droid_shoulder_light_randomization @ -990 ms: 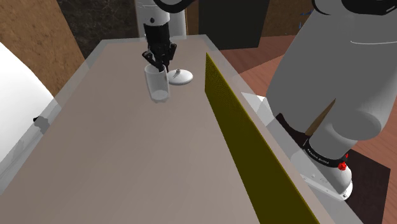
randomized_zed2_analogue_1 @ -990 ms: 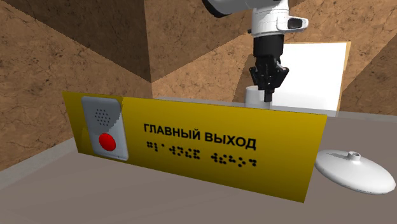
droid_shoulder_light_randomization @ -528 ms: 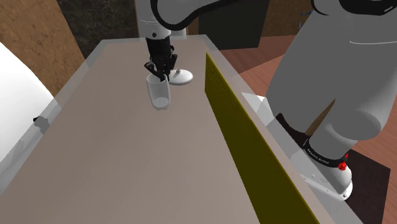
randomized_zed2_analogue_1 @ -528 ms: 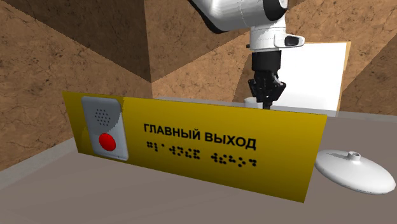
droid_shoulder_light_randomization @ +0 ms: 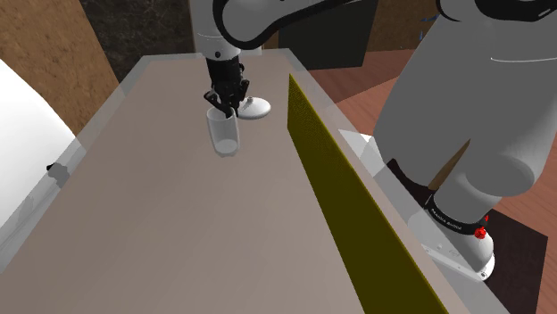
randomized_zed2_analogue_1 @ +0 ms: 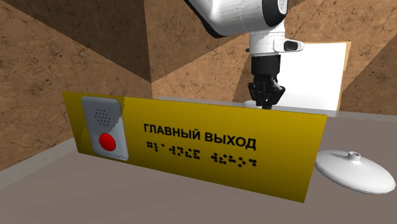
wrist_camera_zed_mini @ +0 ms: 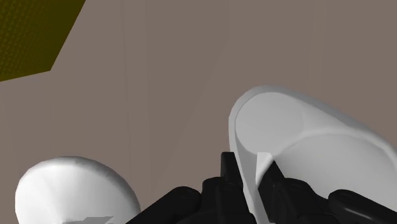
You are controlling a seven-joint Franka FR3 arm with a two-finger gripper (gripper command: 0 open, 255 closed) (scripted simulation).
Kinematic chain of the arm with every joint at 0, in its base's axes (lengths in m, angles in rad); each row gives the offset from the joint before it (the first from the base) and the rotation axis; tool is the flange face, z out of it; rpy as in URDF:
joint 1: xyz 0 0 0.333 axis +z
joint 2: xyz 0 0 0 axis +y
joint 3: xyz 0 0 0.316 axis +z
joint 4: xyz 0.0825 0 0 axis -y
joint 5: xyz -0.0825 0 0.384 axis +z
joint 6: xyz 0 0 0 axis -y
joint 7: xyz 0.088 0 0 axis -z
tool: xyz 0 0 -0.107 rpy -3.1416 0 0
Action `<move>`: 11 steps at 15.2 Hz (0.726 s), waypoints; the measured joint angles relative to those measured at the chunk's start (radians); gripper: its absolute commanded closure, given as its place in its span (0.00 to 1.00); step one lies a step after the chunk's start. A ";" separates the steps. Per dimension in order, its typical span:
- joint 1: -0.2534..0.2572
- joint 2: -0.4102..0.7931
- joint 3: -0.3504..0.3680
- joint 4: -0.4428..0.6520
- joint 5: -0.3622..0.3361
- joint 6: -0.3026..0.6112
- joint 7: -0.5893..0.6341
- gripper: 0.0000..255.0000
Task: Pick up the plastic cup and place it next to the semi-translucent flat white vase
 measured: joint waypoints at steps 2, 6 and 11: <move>0.000 0.000 0.000 0.000 0.000 0.000 0.000 0.00; 0.000 0.000 0.000 0.000 0.000 0.000 0.000 0.00; 0.008 -0.014 0.007 0.083 0.012 -0.091 -0.009 0.00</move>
